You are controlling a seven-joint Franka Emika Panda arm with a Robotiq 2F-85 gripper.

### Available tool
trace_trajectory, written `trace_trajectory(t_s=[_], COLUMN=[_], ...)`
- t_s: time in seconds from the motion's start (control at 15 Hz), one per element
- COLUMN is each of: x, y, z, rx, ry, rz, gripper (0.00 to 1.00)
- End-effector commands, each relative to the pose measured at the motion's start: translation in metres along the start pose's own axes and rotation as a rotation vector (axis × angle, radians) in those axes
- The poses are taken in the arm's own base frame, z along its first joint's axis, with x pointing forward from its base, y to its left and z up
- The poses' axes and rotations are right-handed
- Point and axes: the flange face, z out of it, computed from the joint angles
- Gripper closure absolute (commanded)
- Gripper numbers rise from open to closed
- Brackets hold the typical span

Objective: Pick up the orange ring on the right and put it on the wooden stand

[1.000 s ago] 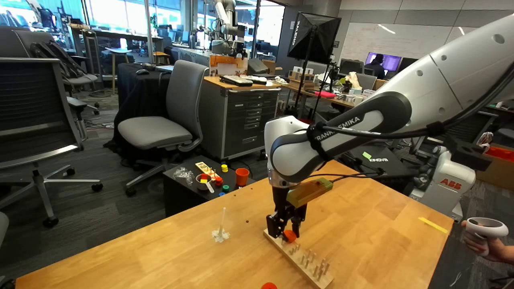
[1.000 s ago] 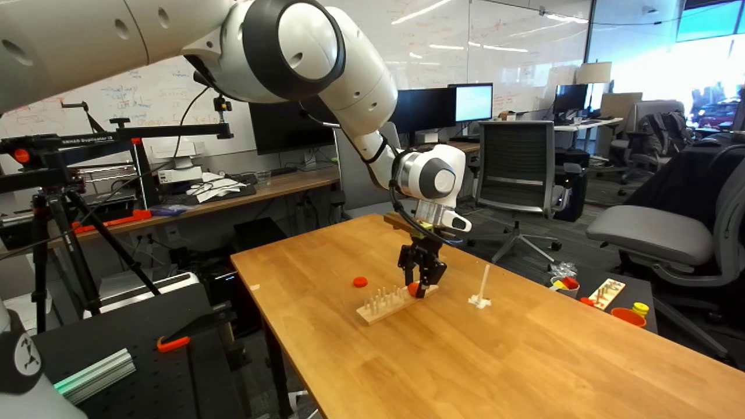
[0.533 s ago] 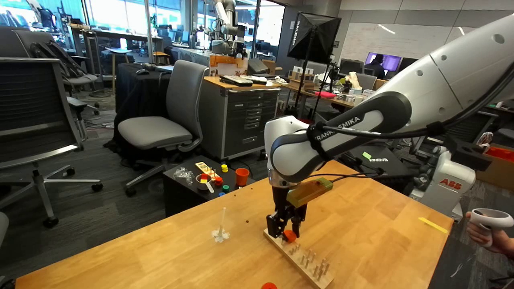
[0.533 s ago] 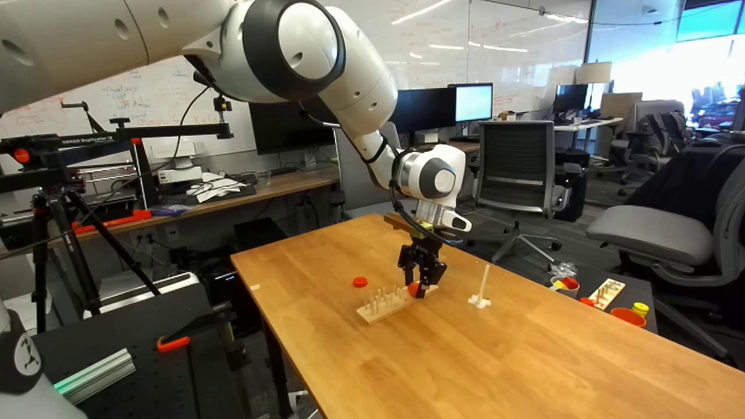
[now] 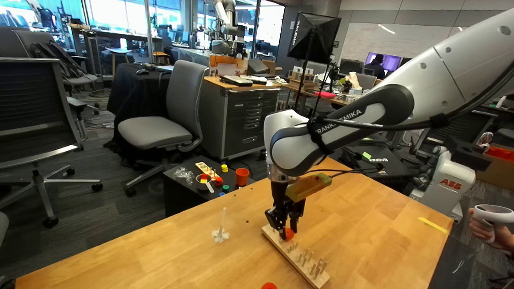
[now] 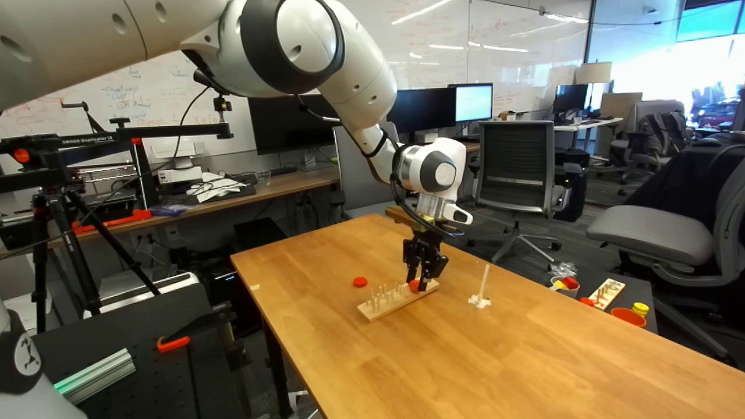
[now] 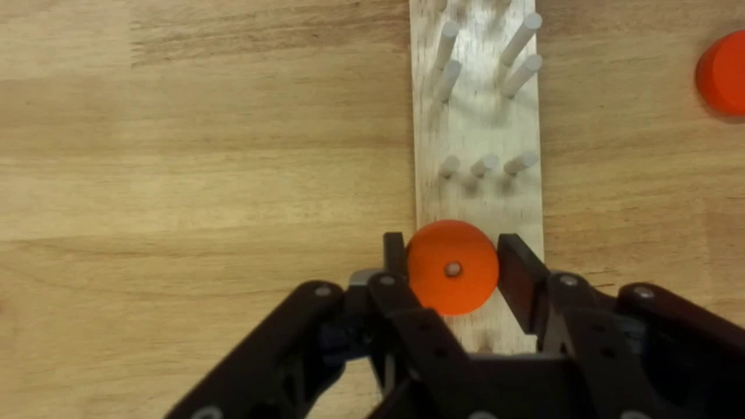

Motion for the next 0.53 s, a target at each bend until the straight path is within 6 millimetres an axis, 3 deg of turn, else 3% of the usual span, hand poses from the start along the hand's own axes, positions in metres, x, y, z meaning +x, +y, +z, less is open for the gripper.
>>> trace_trajectory(t_s=[0.0,0.27,0.33,0.4,0.47], x=[-0.0045,-0.0042,-0.0043,-0.0046,-0.0052], y=[-0.0018,0.0012,0.0023,0.0029,0.0031], z=[-0.0129,-0.0093,-0.0071,-0.0058,-0.0047], rx=[0.006,0.006,0.008,0.006,0.007], ry=[-0.008,-0.017,-0.023,-0.026,-0.034], rz=[-0.021,-0.017,-0.016,-0.018,-0.014], gripper=[0.79,0.79,0.56,0.76,0.31])
